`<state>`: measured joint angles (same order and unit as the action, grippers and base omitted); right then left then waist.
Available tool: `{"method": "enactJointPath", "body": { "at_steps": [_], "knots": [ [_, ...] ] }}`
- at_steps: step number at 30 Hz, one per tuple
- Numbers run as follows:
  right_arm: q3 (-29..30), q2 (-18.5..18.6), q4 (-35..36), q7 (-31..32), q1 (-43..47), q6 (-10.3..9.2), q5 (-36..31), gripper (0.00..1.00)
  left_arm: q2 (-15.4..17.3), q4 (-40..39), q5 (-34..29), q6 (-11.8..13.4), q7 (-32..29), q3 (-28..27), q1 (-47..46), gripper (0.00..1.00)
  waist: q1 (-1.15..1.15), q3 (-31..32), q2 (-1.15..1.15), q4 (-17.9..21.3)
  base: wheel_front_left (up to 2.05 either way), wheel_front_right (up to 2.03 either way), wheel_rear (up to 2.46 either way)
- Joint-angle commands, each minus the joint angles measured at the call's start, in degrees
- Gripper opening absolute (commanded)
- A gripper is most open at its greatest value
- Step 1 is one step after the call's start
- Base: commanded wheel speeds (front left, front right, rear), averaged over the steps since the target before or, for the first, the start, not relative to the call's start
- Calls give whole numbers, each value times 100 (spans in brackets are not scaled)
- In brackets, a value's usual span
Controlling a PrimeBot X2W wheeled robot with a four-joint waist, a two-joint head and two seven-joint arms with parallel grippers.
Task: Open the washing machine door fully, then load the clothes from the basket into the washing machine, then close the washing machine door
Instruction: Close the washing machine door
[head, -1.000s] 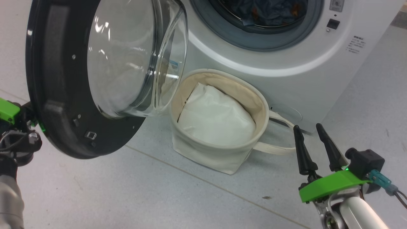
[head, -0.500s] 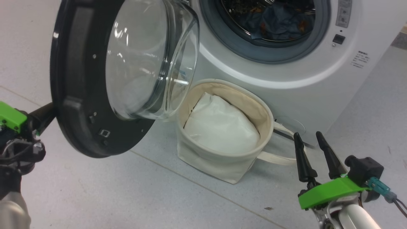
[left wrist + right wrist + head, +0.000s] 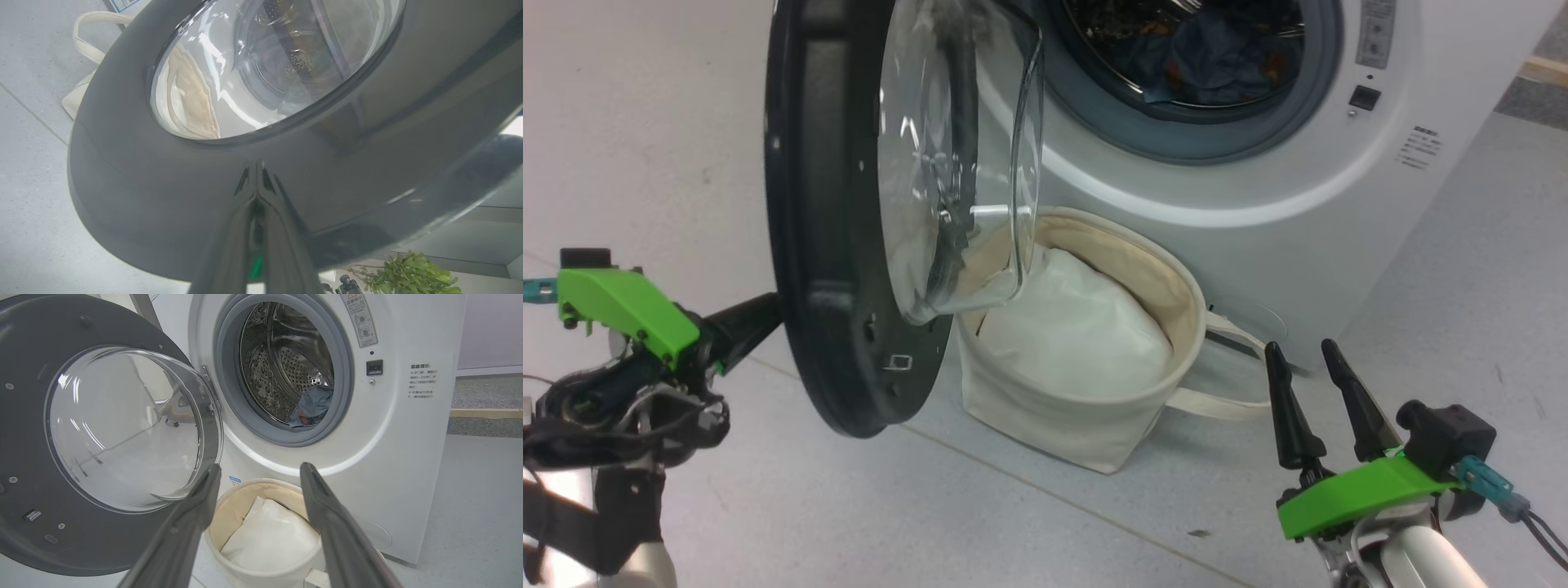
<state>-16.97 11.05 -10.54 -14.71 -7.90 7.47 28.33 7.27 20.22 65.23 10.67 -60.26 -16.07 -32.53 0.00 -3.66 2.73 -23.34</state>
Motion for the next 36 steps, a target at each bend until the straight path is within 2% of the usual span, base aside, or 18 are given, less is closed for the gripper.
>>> {"method": "enactJointPath", "body": {
  "at_steps": [1,6,13,26,36],
  "knots": [
    [-71,-29,175,-29,-97,2,14,100,119,-360,29,37,-106,-93,-102,0,0,27,0,65,0,0,0],
    [-37,-69,213,-29,-95,2,-4,100,-16,-1010,34,303,-283,18,132,0,0,3,0,338,0,0,0],
    [19,-97,248,-29,-119,2,-41,100,-82,-1308,77,417,-337,34,236,0,0,-116,0,731,0,0,0],
    [74,-169,276,-29,-193,2,-86,100,-172,-1397,128,386,-298,136,85,0,0,-238,0,1472,0,0,0],
    [112,-186,359,-29,-303,2,-164,100,-195,-1191,144,165,37,25,-144,0,0,-501,0,2173,0,0,0]
  ]
}}
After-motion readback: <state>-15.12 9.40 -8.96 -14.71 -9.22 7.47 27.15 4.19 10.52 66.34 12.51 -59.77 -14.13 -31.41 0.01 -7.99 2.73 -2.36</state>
